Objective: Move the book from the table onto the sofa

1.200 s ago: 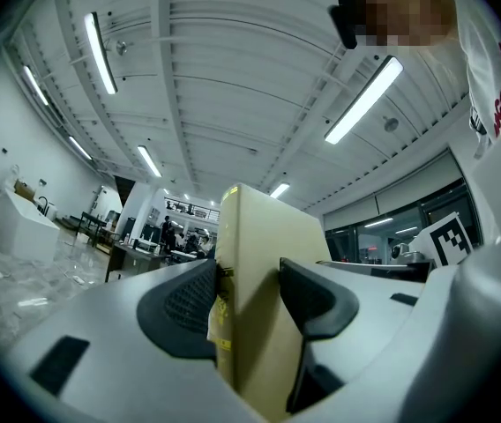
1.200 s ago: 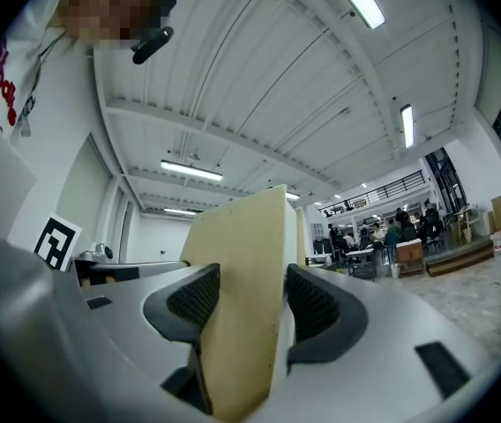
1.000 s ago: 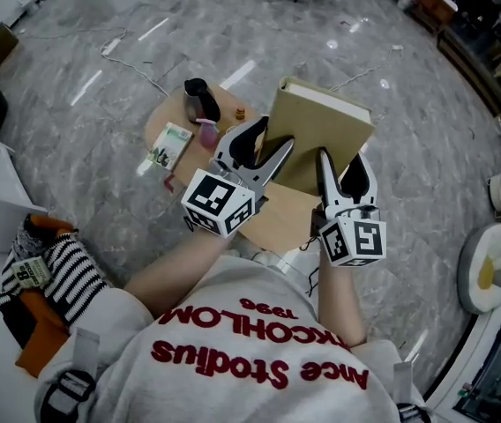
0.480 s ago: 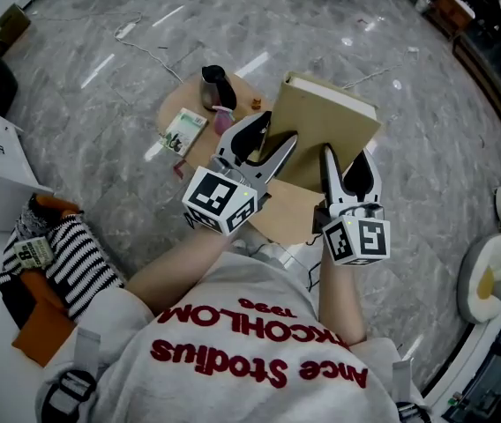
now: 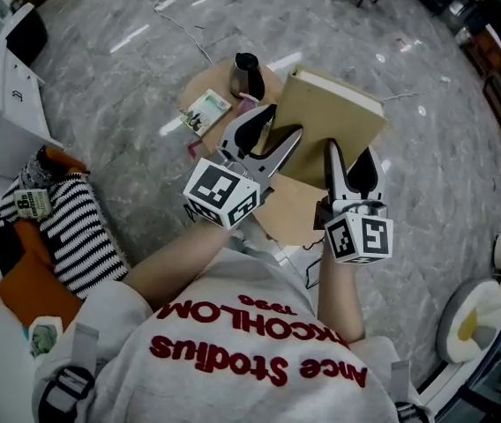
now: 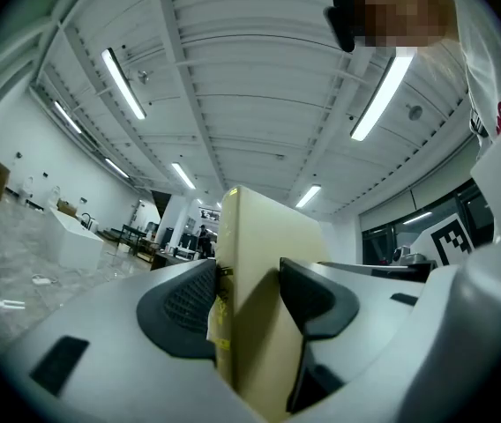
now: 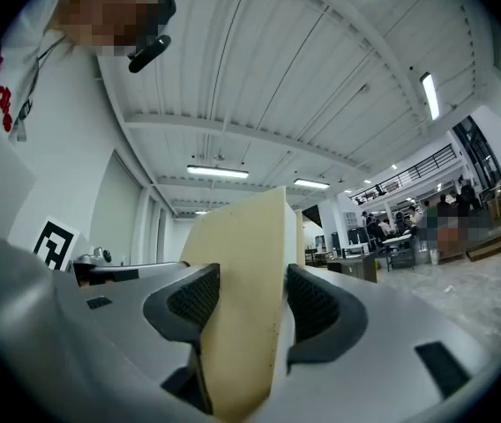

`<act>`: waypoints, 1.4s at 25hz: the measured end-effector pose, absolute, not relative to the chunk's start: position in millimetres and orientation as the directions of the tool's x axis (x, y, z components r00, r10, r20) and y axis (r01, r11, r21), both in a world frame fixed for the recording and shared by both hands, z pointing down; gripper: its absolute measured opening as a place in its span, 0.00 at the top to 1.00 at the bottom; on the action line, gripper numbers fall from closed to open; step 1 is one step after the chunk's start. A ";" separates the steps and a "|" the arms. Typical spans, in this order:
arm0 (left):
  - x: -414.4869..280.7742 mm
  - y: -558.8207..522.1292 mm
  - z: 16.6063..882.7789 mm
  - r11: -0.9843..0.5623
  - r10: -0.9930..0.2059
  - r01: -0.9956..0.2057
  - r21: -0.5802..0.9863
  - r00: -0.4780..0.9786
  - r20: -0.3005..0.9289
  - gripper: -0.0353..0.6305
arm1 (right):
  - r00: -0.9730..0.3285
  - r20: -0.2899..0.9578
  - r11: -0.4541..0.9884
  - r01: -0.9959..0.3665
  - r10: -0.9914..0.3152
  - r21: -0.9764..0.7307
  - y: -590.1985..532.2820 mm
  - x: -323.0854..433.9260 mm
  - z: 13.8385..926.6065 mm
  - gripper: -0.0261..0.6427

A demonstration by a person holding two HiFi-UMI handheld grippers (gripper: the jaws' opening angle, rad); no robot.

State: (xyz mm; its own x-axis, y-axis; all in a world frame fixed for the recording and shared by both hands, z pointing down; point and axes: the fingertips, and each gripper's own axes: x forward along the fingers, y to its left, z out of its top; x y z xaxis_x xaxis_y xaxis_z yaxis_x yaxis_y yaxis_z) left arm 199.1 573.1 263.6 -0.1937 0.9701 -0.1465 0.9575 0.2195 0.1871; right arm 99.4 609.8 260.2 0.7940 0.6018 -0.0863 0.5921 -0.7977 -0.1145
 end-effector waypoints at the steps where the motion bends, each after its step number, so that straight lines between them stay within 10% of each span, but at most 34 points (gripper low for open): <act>1: 200.8 570.5 264.4 0.207 0.972 0.960 0.188 -0.181 -0.147 0.61 | 0.802 -0.085 -0.806 0.582 0.591 -0.111 608.3 101.6 260.8 0.57; 16: 276.4 464.2 277.9 -0.261 0.943 0.946 0.190 0.292 -0.158 0.61 | 0.985 -0.092 -0.985 0.138 0.147 -0.099 543.4 206.3 274.0 0.56; 35: 383.9 156.5 273.8 -0.825 0.500 0.525 0.210 0.851 -0.163 0.61 | 0.841 -0.092 -0.836 -0.541 -0.534 -0.091 261.7 383.7 267.5 0.56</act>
State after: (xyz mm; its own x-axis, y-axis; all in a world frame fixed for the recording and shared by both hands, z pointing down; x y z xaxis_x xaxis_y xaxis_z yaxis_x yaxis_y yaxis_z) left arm 383.9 156.5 273.8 0.8507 0.4997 -0.1632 0.5248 -0.8250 0.2097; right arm 383.7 261.7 267.5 0.8406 -0.5338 -0.0925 -0.5410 -0.8361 -0.0911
